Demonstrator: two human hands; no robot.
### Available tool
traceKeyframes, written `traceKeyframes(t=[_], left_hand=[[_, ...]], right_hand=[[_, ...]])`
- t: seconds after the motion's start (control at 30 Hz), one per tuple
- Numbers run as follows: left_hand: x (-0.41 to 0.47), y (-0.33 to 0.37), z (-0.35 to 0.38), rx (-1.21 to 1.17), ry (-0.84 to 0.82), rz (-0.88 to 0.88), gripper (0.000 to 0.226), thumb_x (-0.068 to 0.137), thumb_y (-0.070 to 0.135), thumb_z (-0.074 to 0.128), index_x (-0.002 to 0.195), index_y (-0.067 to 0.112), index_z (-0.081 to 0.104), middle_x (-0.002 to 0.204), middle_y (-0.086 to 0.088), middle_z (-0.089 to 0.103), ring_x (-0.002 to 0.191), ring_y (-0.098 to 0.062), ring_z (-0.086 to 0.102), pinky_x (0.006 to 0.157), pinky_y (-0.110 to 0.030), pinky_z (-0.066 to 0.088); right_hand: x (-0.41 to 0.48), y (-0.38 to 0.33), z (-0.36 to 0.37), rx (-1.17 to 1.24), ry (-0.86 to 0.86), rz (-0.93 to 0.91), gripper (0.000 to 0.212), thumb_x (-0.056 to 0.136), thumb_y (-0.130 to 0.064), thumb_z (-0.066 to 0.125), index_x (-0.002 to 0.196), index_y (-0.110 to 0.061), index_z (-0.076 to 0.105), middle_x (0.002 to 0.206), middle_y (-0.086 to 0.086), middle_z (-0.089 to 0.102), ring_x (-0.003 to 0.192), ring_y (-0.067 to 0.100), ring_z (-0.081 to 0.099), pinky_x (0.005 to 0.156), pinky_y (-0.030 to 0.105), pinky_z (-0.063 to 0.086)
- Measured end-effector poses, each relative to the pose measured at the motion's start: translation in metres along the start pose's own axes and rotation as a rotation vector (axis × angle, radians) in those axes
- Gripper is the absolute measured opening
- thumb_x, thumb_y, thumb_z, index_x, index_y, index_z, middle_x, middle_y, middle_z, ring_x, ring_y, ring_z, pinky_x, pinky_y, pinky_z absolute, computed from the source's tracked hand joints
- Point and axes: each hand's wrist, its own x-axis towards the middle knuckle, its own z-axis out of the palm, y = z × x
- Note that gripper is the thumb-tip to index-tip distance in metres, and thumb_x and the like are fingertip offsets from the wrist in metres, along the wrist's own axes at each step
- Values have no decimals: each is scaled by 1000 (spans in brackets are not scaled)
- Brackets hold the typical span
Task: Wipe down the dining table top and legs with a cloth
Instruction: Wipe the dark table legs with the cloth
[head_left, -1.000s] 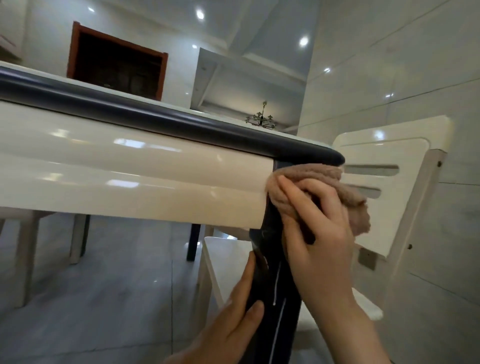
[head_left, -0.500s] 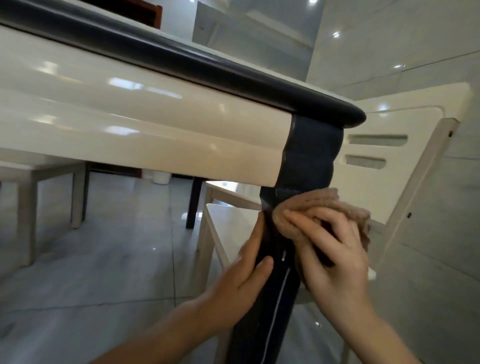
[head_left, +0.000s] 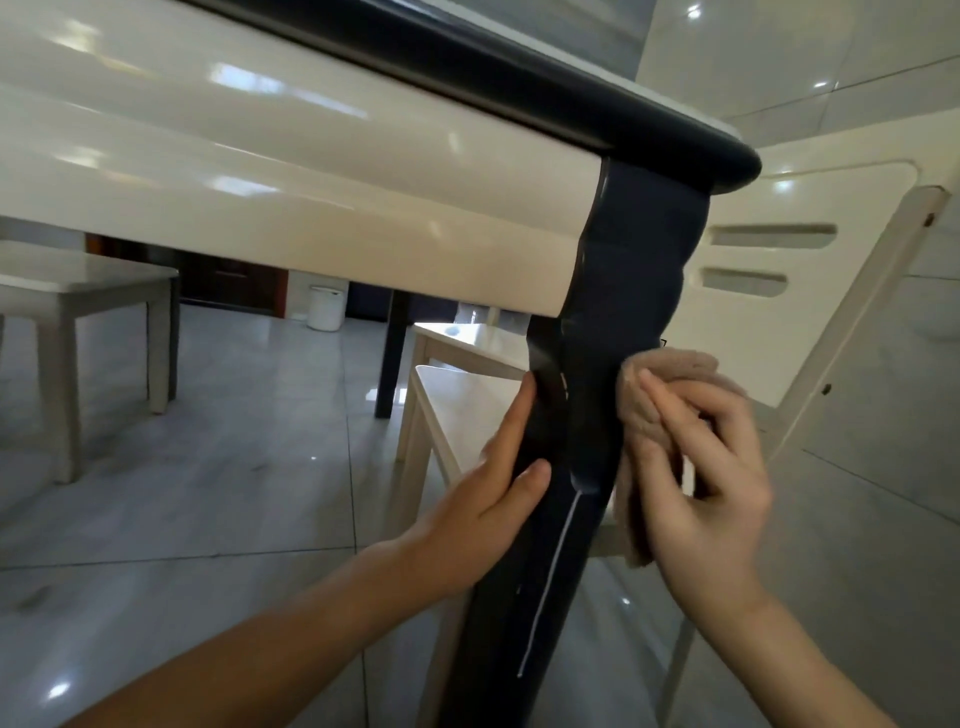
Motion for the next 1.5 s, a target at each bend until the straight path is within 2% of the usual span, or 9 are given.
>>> traceKeyframes(t=[0.13,0.23,0.5,0.67,0.77,0.97,1.1,1.33,1.5], left_hand=[[2,-8,2,-23,21,44,63,97,28,40,149,39,5,141,33,36,134,6,34,114,-21,29],[3,-12,1,17,49,38,60,94,39,40,133,69,5,138,12,43,129,-5,41,112,-25,33],[2,-18,9,-96,58,102,57,101,23,34,149,38,6,147,29,28,136,6,29,107,-13,33],[3,-22,20,-98,96,134,52,102,10,27,143,34,5,126,58,25,123,27,29,97,0,30],[4,-24,21,-79,111,160,54,101,2,25,146,23,3,129,56,24,124,27,27,98,1,27],[8,-28,22,-87,113,190,54,100,-3,22,147,11,-3,137,38,24,123,25,30,98,0,29],[8,-29,23,-83,106,187,53,102,2,21,147,16,-2,134,36,22,118,26,35,92,0,35],[16,-39,24,-41,155,243,55,101,17,23,150,16,-1,136,46,28,128,11,36,105,-20,37],[16,-39,24,-6,170,259,54,101,23,23,149,21,-2,134,52,22,127,17,33,102,-11,35]], right_hand=[[-43,-21,25,-51,-112,-69,38,88,-8,63,125,-15,62,113,5,56,111,16,53,97,27,41],[-79,-13,19,-79,-181,-62,40,91,-18,61,131,-20,57,120,-2,54,115,18,54,98,36,45],[-45,-14,20,32,94,166,36,86,4,64,121,3,61,105,17,52,109,16,51,101,28,41],[-126,-6,21,6,-193,130,24,82,-1,61,104,7,66,107,21,55,116,11,50,95,22,45],[-113,-4,15,60,-195,171,26,84,-3,62,110,-8,64,107,14,53,109,21,52,90,35,48],[-98,-11,29,83,-36,259,31,86,-5,55,116,-12,56,113,16,47,113,19,48,97,26,43],[-149,-6,24,195,-120,375,29,83,-7,51,109,-21,50,111,15,47,107,34,52,85,52,48],[-99,-7,20,212,-44,360,32,86,-8,62,111,-26,53,110,10,50,108,25,55,94,38,48],[-170,-10,19,316,-175,542,44,73,8,65,99,-24,50,104,10,52,97,16,59,81,26,53]])
